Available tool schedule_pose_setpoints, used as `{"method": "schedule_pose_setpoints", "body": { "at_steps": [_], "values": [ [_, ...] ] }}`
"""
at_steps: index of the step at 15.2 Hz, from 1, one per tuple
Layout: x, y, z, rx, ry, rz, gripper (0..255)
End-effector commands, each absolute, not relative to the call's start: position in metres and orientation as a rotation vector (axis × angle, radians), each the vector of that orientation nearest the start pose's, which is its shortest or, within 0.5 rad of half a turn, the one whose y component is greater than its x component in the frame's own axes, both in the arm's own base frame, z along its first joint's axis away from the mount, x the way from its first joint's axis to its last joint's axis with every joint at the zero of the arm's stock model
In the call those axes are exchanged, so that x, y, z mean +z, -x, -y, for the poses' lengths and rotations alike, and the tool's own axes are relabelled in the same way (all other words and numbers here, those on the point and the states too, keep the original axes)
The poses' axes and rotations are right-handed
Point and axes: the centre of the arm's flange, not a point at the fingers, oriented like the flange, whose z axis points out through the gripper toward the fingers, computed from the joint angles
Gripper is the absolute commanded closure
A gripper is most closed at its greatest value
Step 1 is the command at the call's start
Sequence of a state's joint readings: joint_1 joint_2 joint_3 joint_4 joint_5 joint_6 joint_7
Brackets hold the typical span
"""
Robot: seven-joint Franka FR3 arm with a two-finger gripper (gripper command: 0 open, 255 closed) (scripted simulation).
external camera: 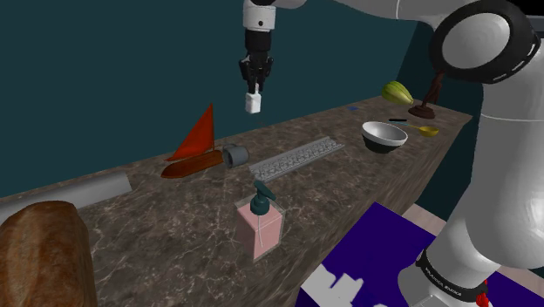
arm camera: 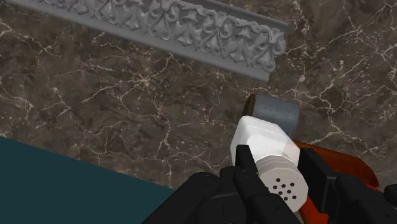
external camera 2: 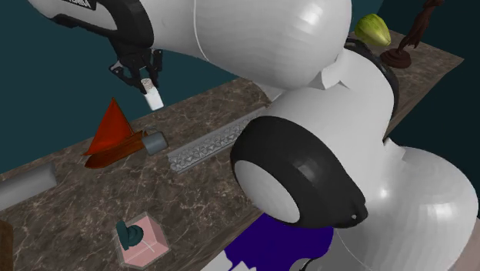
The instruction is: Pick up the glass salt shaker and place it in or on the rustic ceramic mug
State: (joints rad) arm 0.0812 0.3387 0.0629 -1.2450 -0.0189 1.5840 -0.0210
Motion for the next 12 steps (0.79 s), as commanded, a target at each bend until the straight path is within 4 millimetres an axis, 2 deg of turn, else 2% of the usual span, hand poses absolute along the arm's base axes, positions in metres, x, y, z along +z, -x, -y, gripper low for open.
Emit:
{"method": "schedule_pose_setpoints", "body": {
  "at_steps": [1,4,12],
  "values": [
    [0.576,-0.672,-0.101,-0.001,3.129,0.252,255],
    [0.580,-0.700,-0.120,-0.001,3.129,0.252,255],
    [0.538,-0.700,-0.120,-0.001,3.129,0.252,255]
  ]
}}
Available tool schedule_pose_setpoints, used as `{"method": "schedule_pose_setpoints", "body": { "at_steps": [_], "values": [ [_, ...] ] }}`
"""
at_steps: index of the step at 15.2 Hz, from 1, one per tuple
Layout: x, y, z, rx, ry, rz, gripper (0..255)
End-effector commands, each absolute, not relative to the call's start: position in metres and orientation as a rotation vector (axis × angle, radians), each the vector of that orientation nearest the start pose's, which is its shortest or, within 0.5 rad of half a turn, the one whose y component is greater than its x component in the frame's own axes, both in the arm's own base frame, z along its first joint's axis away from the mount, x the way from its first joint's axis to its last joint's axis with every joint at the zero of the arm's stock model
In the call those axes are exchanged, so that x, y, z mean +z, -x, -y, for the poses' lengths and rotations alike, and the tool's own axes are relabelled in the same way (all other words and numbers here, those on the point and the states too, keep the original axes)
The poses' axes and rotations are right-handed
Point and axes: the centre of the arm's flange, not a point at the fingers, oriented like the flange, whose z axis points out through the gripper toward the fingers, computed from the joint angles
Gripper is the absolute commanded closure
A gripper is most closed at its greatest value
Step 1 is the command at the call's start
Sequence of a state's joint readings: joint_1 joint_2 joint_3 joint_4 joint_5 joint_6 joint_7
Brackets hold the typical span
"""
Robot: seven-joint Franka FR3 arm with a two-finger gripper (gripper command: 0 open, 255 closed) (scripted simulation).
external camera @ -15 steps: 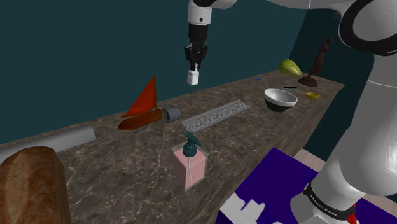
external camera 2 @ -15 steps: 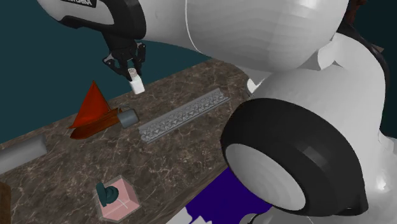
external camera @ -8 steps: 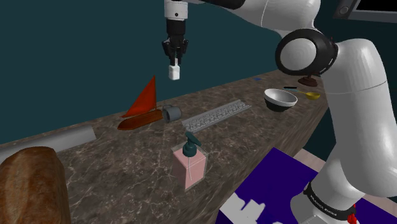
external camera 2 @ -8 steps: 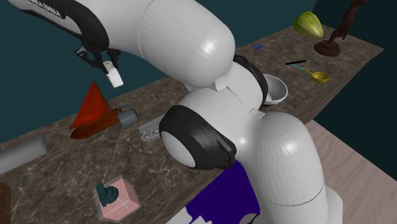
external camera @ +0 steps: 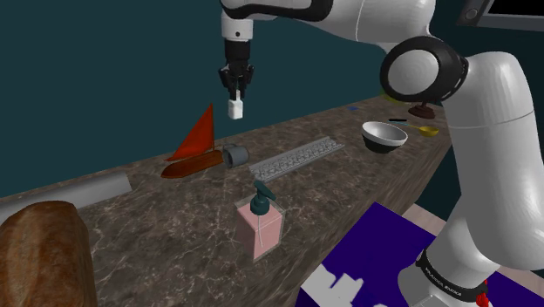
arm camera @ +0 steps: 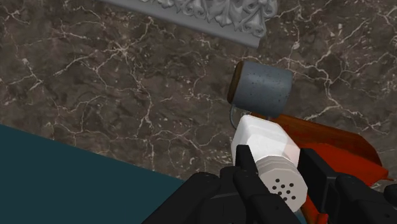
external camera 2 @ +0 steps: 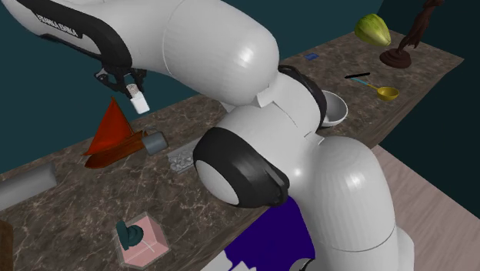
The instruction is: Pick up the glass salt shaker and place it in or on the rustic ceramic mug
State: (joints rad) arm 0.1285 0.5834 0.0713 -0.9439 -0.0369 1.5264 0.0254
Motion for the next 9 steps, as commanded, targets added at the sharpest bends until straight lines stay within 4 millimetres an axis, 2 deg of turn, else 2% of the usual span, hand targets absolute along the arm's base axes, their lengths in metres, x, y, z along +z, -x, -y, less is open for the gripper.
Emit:
{"method": "schedule_pose_setpoints", "body": {
  "at_steps": [1,9],
  "values": [
    [0.533,-0.700,-0.120,-0.001,3.129,0.252,255],
    [0.490,-0.700,-0.120,-0.001,3.129,0.252,255]
  ]
}}
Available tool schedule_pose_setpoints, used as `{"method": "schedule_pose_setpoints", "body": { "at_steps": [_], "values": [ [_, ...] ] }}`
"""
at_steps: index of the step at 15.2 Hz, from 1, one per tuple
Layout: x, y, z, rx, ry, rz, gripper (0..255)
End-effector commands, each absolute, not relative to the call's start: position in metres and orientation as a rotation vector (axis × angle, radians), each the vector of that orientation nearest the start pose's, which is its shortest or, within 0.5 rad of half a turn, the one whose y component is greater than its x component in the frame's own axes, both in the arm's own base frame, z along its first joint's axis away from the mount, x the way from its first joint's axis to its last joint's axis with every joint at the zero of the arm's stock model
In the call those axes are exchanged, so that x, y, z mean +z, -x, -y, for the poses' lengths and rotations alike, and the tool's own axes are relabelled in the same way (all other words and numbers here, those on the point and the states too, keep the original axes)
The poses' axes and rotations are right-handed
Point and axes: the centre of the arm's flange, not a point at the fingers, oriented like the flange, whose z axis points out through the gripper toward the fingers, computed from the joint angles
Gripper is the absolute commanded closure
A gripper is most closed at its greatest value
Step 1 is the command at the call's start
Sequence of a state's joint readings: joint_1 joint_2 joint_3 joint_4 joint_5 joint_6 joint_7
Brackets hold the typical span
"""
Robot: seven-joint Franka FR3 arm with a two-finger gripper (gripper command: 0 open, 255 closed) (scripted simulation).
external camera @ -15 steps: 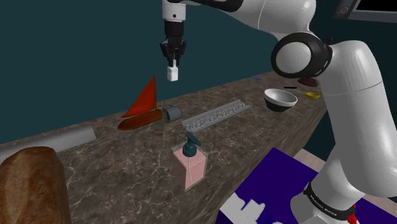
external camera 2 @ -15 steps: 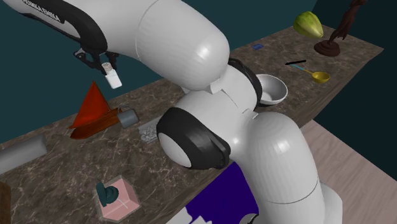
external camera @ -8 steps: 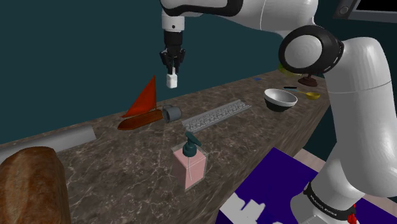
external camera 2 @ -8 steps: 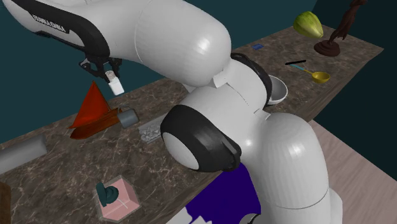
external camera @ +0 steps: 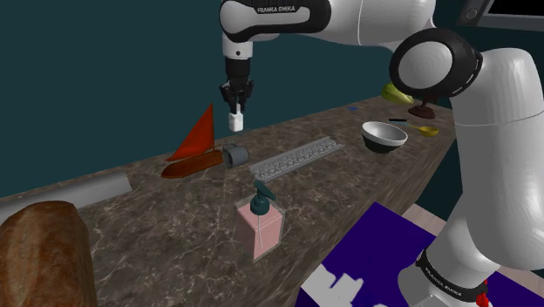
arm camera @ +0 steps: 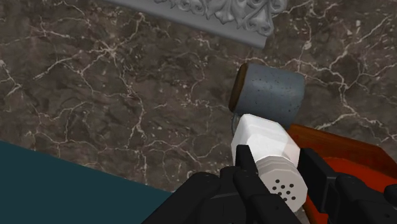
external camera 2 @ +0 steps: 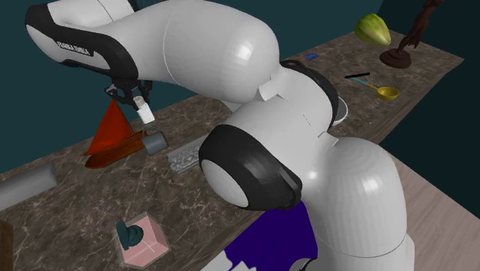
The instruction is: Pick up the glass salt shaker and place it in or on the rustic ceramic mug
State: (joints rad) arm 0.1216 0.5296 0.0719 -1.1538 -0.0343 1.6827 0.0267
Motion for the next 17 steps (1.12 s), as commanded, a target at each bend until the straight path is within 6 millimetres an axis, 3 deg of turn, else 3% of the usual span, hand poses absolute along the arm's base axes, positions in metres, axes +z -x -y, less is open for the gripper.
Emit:
{"method": "schedule_pose_setpoints", "body": {
  "at_steps": [1,4,11,12,17],
  "values": [
    [0.485,-0.700,-0.120,-0.001,3.129,0.252,255],
    [0.468,-0.700,-0.120,-0.001,3.129,0.252,255],
    [0.468,-0.700,-0.120,-0.001,3.129,0.252,255],
    [0.468,-0.700,-0.120,-0.001,3.129,0.252,0],
    [0.468,-0.700,-0.120,-0.001,3.129,0.252,0]
  ]
}}
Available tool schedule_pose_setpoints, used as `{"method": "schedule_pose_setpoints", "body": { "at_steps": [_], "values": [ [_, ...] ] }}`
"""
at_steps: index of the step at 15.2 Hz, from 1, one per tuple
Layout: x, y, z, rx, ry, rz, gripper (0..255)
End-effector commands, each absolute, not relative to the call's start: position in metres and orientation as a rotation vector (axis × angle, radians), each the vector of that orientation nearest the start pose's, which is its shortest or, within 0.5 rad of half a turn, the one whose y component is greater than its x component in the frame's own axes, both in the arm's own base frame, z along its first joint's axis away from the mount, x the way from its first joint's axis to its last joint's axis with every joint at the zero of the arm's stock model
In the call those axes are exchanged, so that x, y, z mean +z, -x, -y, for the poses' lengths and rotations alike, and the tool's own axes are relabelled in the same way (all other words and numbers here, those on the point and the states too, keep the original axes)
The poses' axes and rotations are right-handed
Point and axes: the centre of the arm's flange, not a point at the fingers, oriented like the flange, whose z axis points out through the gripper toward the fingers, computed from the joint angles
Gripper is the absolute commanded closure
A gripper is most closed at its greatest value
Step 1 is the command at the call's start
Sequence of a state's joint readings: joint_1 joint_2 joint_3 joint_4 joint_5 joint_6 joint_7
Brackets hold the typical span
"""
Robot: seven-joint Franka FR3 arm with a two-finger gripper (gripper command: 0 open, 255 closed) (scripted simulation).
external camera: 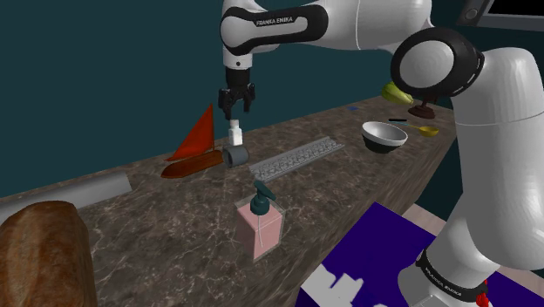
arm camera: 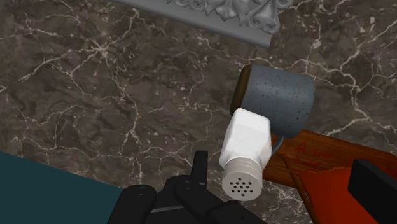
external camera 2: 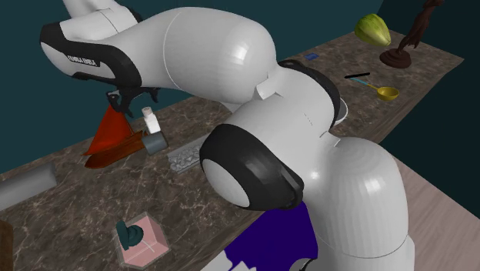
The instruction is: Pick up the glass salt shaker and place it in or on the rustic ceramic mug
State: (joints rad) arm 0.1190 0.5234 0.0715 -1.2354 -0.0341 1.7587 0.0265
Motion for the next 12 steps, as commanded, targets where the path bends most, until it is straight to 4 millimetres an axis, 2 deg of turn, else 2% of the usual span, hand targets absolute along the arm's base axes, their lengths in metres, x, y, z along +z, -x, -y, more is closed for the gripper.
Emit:
{"method": "schedule_pose_setpoints", "body": {
  "at_steps": [1,4,12],
  "values": [
    [0.482,-0.700,-0.120,-0.001,3.129,0.252,0],
    [0.518,-0.700,-0.120,-0.001,3.129,0.252,0],
    [0.518,-0.700,-0.120,-0.001,3.129,0.252,0]
  ]
}}
